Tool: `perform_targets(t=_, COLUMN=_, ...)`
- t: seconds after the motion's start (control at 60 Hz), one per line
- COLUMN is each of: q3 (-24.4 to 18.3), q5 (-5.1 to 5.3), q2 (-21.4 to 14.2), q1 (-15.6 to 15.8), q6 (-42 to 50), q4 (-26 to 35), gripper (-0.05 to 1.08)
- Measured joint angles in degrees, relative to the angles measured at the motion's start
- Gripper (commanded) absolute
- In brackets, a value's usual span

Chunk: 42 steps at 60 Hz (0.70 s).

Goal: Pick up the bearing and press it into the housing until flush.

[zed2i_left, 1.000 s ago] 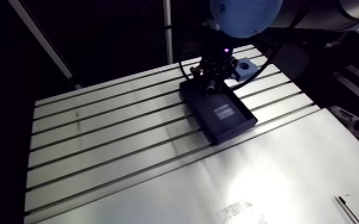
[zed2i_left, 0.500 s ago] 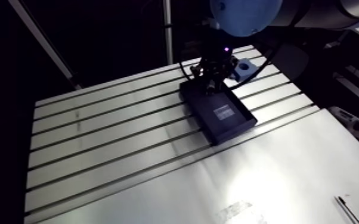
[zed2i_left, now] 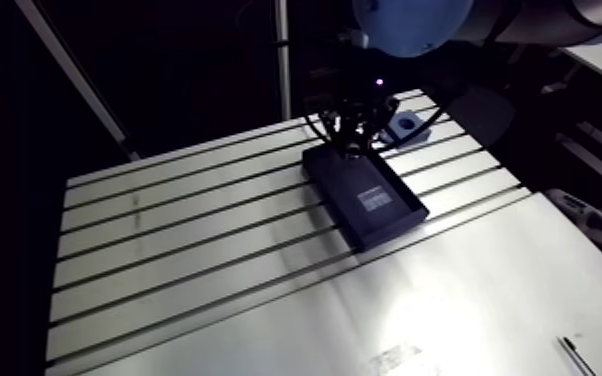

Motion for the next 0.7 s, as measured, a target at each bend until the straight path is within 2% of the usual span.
perform_targets(t=0.35, q3=-1.53, q5=0.23, q2=-3.80, q1=0.37, q6=-0.03, q4=4.83, gripper=0.74)
perform_targets(t=0.7, q3=-4.52, q5=-0.31, q2=-5.57, q1=-0.02, q6=-1.77, q4=7.95, gripper=0.83)
